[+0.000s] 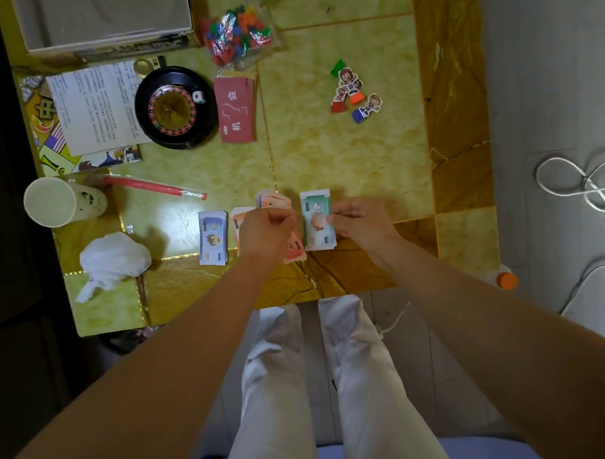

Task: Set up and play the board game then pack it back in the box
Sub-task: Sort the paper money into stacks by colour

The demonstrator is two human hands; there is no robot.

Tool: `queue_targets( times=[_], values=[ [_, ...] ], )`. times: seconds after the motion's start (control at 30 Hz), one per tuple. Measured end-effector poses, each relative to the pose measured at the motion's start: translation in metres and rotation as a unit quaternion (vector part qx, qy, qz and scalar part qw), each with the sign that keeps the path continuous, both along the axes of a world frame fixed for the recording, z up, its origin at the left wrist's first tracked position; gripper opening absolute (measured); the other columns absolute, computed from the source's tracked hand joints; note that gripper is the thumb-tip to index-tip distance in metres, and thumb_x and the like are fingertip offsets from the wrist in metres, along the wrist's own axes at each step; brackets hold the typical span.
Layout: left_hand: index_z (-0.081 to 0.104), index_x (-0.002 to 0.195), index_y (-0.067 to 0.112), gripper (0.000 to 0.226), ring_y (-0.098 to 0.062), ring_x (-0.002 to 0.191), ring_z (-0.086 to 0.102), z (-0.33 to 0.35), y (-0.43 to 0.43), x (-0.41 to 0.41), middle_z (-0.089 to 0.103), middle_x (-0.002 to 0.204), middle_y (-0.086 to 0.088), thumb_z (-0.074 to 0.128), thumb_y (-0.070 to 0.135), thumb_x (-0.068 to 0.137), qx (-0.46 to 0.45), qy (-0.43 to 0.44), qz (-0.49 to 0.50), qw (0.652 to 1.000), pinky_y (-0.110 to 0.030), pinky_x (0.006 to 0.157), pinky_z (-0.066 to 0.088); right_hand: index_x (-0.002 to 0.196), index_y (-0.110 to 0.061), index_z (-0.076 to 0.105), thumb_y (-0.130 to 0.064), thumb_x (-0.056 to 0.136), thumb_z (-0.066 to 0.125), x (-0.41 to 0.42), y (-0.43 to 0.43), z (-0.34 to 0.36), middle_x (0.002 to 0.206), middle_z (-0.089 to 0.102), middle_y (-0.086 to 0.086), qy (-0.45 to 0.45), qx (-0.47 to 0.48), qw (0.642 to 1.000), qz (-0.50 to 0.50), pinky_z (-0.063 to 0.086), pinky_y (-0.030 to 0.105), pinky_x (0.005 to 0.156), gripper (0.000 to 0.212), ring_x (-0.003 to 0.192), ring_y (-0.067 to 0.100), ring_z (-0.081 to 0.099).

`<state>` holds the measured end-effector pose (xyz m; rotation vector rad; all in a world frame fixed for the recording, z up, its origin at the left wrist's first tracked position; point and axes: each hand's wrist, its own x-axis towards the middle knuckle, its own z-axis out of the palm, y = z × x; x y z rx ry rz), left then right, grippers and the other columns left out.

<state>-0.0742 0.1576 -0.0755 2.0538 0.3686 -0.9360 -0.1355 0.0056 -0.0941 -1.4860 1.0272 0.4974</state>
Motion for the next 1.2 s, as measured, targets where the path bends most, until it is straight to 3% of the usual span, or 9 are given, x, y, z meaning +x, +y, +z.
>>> queue_targets(
  times=[0.13,0.3,0.47,0.63,0.77,0.87,1.0,1.1,1.2],
  values=[
    [0.073,0.092,0.018,0.028,-0.022,0.082,0.067,-0.008,0.025,0.003,0.072,0.100,-0.010,0.052,0.001,0.090,0.012,-0.039,0.055,0.998,-0.028,0.067,0.057,0.083,-0.010,0.063,-0.005,0.081,0.075,-0.002,0.000,-0.016,0.103,0.071,0.017,0.055,-0.123,0.991,-0.010,0.058,0.042,0.078,0.013,0.093,0.026,0.068],
    [0.073,0.099,0.016,0.031,0.001,0.055,0.056,-0.015,0.053,-0.001,0.062,0.071,0.008,0.049,-0.001,0.090,0.008,-0.076,0.075,0.994,-0.007,0.048,0.042,0.093,-0.007,0.072,-0.008,0.083,0.071,0.003,0.021,-0.029,0.100,0.072,0.011,0.056,-0.237,0.969,0.032,0.053,0.028,0.074,0.010,0.094,0.021,0.068],
    [0.072,0.103,0.010,0.029,0.002,0.055,0.057,-0.024,0.061,-0.006,0.061,0.075,0.002,0.049,-0.004,0.092,-0.031,-0.079,0.094,0.992,-0.007,0.047,0.043,0.094,-0.001,0.073,-0.006,0.087,0.062,0.005,0.037,-0.028,0.101,0.072,0.013,0.058,-0.297,0.951,0.059,0.041,0.023,0.065,0.014,0.094,0.024,0.066],
    [0.071,0.105,0.005,0.028,0.004,0.048,0.052,-0.027,0.062,-0.008,0.048,0.046,0.021,0.047,-0.004,0.094,-0.066,-0.068,0.082,0.992,-0.011,0.049,0.045,0.093,0.000,0.071,-0.010,0.091,0.061,0.007,0.040,-0.028,0.104,0.071,0.016,0.070,-0.314,0.943,0.081,0.048,0.028,0.065,0.014,0.093,0.026,0.067],
    [0.070,0.106,0.011,0.036,-0.009,0.058,0.054,-0.027,0.062,-0.005,0.060,0.074,0.002,0.043,-0.008,0.092,-0.113,-0.057,0.081,0.989,-0.028,0.053,0.054,0.094,0.000,0.070,-0.011,0.091,0.062,0.008,0.039,-0.030,0.106,0.070,0.015,0.077,-0.313,0.941,0.101,0.048,0.027,0.064,0.014,0.094,0.025,0.068],
    [0.067,0.109,0.012,0.039,-0.012,0.056,0.049,-0.026,0.063,-0.005,0.056,0.066,0.015,0.043,-0.010,0.089,-0.143,-0.069,0.054,0.986,-0.029,0.056,0.047,0.087,0.000,0.069,-0.008,0.090,0.062,0.007,0.038,-0.032,0.101,0.071,0.015,0.075,-0.312,0.941,0.109,0.051,0.029,0.063,0.011,0.089,0.024,0.068],
    [0.047,0.124,0.018,0.047,-0.018,0.098,0.062,-0.020,0.061,-0.005,0.055,0.115,-0.004,0.047,-0.012,0.087,-0.238,-0.044,0.059,0.969,-0.039,0.077,0.058,0.093,-0.005,0.061,-0.010,0.090,0.062,0.006,0.037,-0.032,0.097,0.066,0.010,0.052,-0.317,0.944,0.071,0.051,0.031,0.066,0.006,0.093,0.023,0.066],
    [0.021,0.143,0.032,0.077,-0.020,0.110,0.061,-0.018,0.054,-0.007,0.052,0.128,-0.010,0.050,-0.014,0.089,-0.268,0.000,0.096,0.959,-0.034,0.080,0.058,0.093,-0.011,0.055,-0.020,0.092,0.063,0.009,0.040,-0.024,0.082,0.062,0.001,-0.058,-0.218,0.974,-0.018,0.055,0.033,0.069,0.013,0.080,0.016,0.065],
    [0.018,0.150,0.023,0.075,-0.023,0.109,0.063,-0.015,0.040,-0.012,0.059,0.126,-0.008,0.058,-0.002,0.091,-0.224,0.043,0.134,0.964,-0.036,0.077,0.058,0.105,-0.006,0.064,-0.029,0.092,0.064,0.011,0.045,-0.012,0.087,0.067,0.013,-0.084,0.006,0.994,0.074,0.051,0.036,0.068,0.027,0.076,0.022,0.065]
  ],
)
